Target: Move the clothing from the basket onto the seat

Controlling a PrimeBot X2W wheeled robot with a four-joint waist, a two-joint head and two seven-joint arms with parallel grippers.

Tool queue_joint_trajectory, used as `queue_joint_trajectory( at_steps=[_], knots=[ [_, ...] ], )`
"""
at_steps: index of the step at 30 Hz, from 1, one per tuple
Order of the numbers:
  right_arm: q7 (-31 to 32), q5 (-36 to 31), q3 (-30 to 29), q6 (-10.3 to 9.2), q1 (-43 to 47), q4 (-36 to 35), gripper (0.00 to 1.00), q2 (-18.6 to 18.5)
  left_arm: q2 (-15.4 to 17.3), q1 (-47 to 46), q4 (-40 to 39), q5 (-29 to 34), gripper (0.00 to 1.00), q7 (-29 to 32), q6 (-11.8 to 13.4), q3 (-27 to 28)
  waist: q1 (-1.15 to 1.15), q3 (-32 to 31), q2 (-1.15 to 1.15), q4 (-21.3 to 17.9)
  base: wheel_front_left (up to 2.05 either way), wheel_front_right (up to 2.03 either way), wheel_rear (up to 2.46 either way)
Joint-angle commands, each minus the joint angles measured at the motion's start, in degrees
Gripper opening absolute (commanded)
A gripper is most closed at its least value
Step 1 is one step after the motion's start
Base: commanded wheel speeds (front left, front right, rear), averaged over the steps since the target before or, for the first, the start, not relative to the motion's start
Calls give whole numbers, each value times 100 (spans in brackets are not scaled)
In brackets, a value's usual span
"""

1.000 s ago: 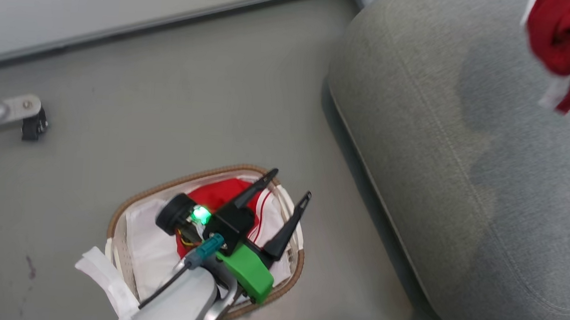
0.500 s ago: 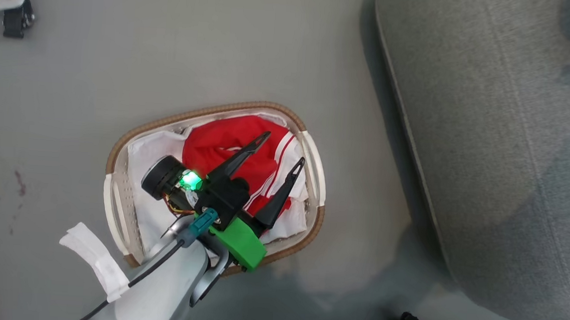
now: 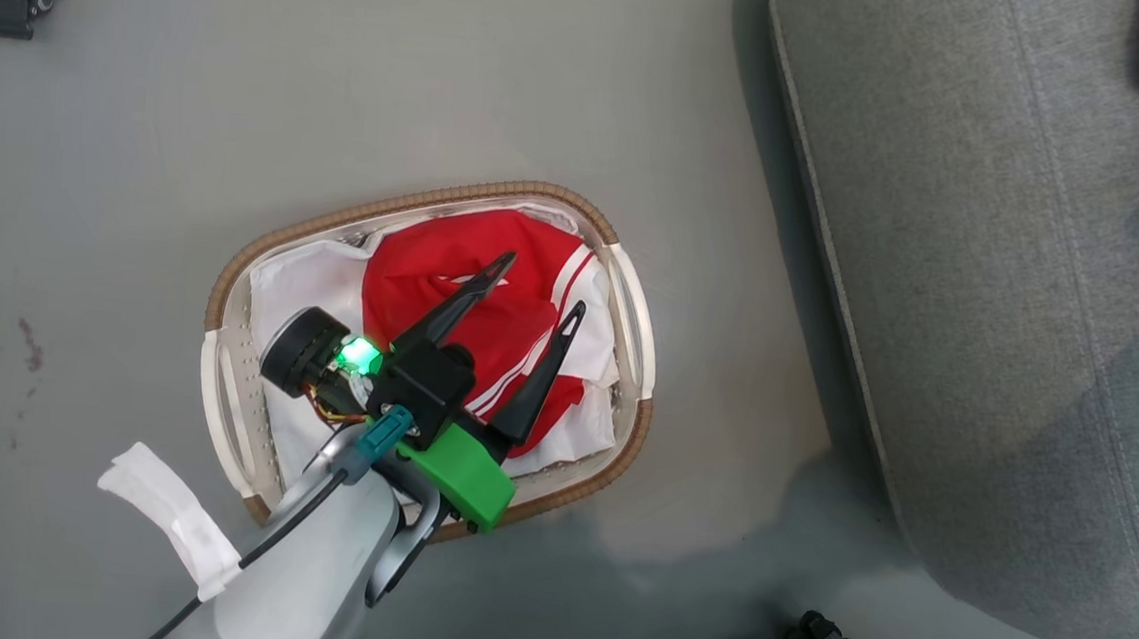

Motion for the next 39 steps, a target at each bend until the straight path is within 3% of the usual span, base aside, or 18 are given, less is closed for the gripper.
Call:
queue_joint_trajectory(
  at_steps=[1, 12, 24, 33, 39],
  knots=[
    [-12, 40, 19, -8, 132, -138, 100, 54, 4, 86, 27, 13, 100, -5, -18, 24, -1, -124, 0, -100, 0, 0, 0],
    [-12, 341, 583, -8, 1310, -798, 100, 101, -224, 325, -3, -226, 100, -5, -19, 80, -1, -888, 0, -36, 0, 0, 0],
    [-12, 346, 1100, -8, 1771, -1003, 100, 66, -472, 789, 4, -514, 100, -5, -19, 594, -1, -2169, 0, 507, 0, 0, 0],
    [-12, 570, 1471, -8, 2108, -1498, 100, 563, -543, 1383, -84, -412, 100, -5, -15, 1755, -1, -2843, 0, 874, 0, 0, 0],
    [-12, 713, 1541, -8, 2559, -1815, 100, 1114, -609, 1785, -144, -352, 100, -5, -16, 2419, -1, -3102, 0, 1100, 0, 0, 0]
  ],
)
